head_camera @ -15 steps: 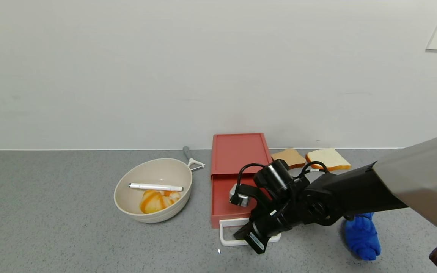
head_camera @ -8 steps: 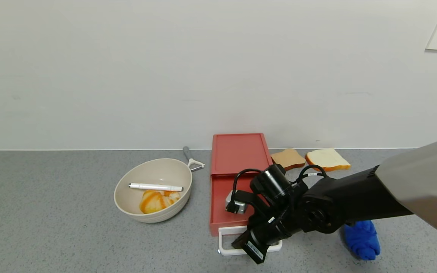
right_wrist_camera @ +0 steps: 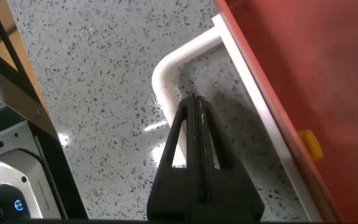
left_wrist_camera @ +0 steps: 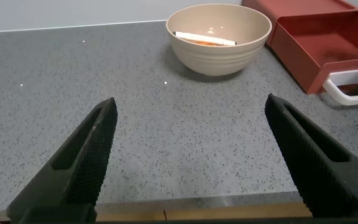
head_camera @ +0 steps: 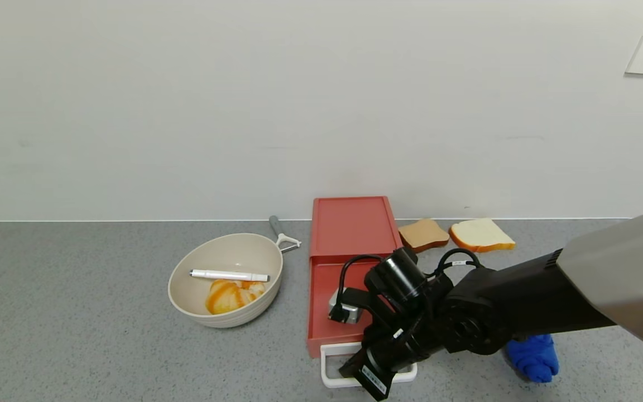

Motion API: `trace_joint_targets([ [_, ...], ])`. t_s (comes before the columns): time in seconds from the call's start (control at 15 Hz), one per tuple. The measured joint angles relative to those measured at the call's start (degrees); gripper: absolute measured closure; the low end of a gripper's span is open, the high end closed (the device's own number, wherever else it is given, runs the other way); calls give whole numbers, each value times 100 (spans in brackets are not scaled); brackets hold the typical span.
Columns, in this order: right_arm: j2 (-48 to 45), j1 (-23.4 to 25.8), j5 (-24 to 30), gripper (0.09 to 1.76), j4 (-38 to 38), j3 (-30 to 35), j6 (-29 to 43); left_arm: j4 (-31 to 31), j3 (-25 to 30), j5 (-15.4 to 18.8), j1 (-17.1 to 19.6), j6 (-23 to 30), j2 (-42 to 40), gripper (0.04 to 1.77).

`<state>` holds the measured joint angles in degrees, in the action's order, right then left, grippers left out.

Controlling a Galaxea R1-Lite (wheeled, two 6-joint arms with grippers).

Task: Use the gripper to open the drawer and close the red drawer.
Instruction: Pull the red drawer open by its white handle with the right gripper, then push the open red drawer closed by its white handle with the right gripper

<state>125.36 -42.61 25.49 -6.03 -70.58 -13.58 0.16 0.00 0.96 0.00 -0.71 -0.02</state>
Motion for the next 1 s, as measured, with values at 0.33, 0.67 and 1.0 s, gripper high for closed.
trace_joint_targets([
  [0.33,-61,-39,9,173,6,38,30,0,0,0,0,0,0,9],
  [0.67,-284,-20,-258,173,-41,39,38,2,0,0,0,0,0,9],
  [1.0,-818,-17,-311,173,-24,27,154,2,0,-2,0,0,0,9],
])
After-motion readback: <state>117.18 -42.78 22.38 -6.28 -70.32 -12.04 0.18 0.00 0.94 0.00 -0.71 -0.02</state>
